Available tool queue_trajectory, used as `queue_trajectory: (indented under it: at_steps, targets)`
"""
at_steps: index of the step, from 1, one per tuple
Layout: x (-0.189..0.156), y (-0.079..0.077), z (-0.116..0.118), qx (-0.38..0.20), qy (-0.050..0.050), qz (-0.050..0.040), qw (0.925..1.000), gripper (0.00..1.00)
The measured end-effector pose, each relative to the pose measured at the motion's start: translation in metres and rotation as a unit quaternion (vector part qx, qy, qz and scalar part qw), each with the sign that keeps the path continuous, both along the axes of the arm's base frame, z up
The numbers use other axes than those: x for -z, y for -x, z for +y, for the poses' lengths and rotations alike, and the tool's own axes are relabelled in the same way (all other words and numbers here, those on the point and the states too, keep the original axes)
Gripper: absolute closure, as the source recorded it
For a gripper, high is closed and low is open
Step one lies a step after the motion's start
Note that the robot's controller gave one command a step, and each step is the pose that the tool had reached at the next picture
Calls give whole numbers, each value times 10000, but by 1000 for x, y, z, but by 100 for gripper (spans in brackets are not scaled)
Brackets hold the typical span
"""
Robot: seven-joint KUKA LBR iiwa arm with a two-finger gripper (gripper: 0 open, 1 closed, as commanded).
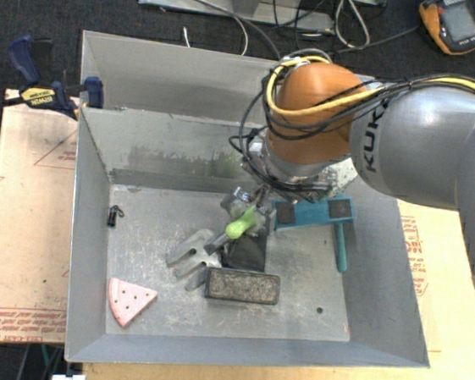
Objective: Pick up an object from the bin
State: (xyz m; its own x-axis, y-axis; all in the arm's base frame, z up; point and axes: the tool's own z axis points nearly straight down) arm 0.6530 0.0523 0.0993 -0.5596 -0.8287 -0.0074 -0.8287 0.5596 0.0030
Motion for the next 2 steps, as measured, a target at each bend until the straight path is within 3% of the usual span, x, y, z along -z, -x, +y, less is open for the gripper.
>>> queue_trajectory:
  at_steps: [1,2]
  targets:
    - [-31,-2,0,6,-5,-42,10000,100]
    - [-68,0,1,14,-10,-11,10000,100]
